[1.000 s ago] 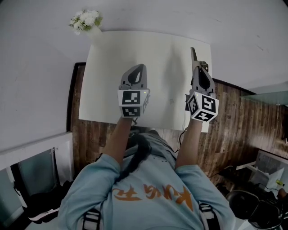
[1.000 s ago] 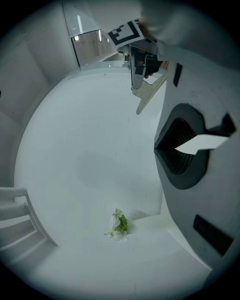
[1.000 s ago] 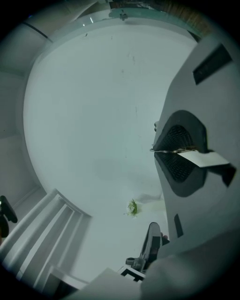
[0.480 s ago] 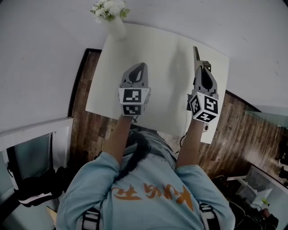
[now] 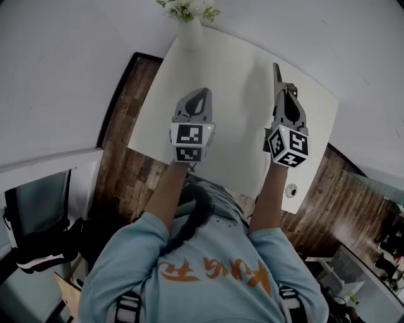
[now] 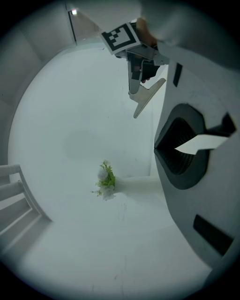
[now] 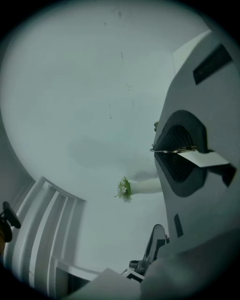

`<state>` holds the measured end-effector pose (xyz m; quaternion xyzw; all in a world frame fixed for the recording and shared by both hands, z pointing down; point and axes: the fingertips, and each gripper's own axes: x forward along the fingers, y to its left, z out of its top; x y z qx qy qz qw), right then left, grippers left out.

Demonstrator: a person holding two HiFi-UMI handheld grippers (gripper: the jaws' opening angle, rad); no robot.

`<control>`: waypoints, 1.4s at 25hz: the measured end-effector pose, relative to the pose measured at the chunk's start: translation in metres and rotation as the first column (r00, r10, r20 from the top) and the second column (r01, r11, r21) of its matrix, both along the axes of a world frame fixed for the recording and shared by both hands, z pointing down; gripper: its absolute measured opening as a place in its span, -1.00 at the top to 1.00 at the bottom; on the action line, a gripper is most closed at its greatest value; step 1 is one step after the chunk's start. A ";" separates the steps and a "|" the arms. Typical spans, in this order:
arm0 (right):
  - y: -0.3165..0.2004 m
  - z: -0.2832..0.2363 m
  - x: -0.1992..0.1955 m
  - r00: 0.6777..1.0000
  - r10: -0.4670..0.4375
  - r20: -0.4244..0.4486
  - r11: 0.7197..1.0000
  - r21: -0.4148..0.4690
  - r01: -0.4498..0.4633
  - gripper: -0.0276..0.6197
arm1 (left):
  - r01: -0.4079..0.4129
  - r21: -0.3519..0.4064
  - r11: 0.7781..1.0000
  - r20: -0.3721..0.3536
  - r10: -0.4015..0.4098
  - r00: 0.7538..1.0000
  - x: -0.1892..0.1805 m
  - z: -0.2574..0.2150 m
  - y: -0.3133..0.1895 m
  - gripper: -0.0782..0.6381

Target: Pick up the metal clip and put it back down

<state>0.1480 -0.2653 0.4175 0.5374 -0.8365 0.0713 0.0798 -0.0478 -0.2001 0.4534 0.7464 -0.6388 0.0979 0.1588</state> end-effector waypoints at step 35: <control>0.037 0.147 -0.231 0.441 -0.812 0.382 0.312 -0.355 0.882 0.85 | 0.193 -0.183 0.964 -0.074 -0.209 0.975 -0.131 0.086 -0.012 0.73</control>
